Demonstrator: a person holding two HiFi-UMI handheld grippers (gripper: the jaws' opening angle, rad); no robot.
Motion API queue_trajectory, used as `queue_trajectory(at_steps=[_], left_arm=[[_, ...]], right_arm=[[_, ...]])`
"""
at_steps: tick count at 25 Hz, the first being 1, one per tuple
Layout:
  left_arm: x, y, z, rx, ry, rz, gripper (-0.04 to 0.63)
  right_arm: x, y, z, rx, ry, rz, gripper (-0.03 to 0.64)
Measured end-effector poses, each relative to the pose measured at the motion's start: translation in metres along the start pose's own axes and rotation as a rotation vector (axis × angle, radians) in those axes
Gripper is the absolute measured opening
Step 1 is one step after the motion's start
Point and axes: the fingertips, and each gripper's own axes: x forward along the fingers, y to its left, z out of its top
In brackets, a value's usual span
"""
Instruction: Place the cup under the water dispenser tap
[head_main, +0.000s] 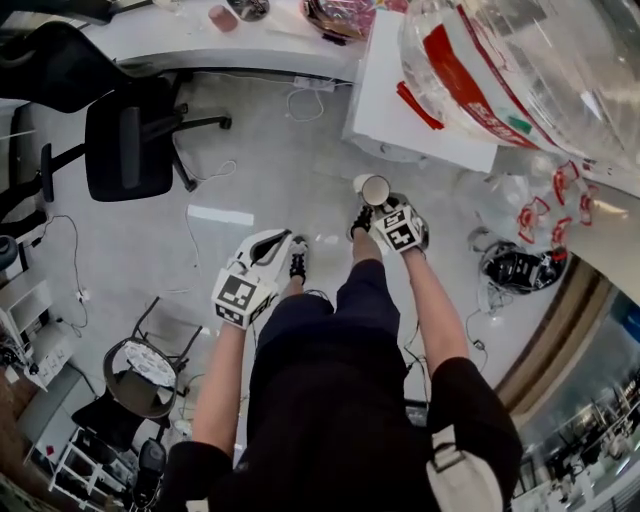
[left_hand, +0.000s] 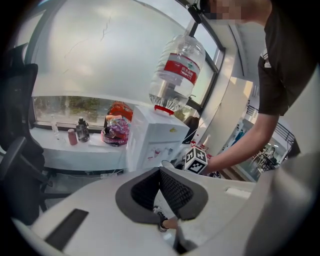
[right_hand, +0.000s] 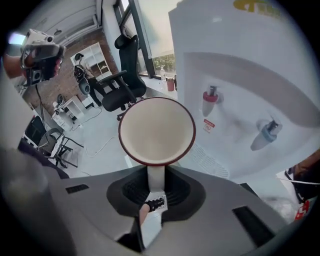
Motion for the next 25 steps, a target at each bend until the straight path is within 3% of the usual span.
queue_trajectory(at_steps=[6,15,21,25], left_arm=[[0.007,0.0,-0.014,-0.043,0.027,0.015,0.0],[0.011,0.004,-0.025,-0.072,0.024,0.037,0.0],[0.016,0.004,-0.034,-0.092,0.031,0.047,0.0],[0.018,0.002,-0.038,-0.096,0.035,0.051,0.0]], right_arm=[[0.035,-0.021,-0.016,-0.012,0.071,-0.023,0.038],[0.064,-0.063,-0.003,0.032,0.067,-0.11,0.038],[0.083,-0.083,-0.003,-0.018,0.131,-0.16,0.038],[0.096,-0.09,-0.004,0.003,0.141,-0.172,0.038]])
